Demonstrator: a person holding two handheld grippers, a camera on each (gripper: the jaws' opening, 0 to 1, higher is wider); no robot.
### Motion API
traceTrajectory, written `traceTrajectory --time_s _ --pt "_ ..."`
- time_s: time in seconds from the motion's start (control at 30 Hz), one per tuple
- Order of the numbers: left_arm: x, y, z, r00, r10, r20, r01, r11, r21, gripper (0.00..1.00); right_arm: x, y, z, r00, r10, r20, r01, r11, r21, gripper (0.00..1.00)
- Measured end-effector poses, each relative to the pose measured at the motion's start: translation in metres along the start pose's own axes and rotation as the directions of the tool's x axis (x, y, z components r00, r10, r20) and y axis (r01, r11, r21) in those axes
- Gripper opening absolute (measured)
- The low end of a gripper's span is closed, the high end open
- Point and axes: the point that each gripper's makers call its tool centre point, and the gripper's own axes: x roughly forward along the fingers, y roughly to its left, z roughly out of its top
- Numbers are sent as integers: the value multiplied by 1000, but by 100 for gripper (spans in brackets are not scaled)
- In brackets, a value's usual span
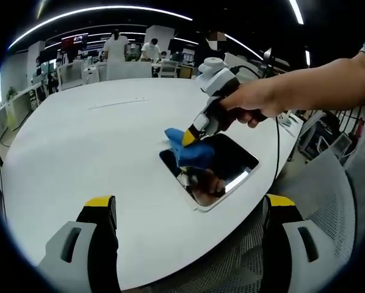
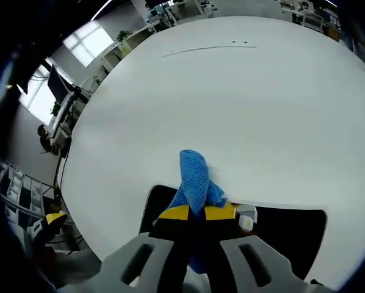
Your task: Wipe the mirror surface with the cleaning cloth until all visible marks leave the cleaned area.
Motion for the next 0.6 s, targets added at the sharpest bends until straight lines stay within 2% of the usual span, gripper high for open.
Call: traceTrajectory --time_s 0.2,0.6 --pt "0 -3 -3 1000 -15 -11 15 1000 -15 99 -3 1 -8 1000 -2 6 2 1000 2 1" --pt "-3 -3 -2 1000 -10 2 10 1000 -9 99 -8 6 -21 1000 -4 20 4 1000 22 0"
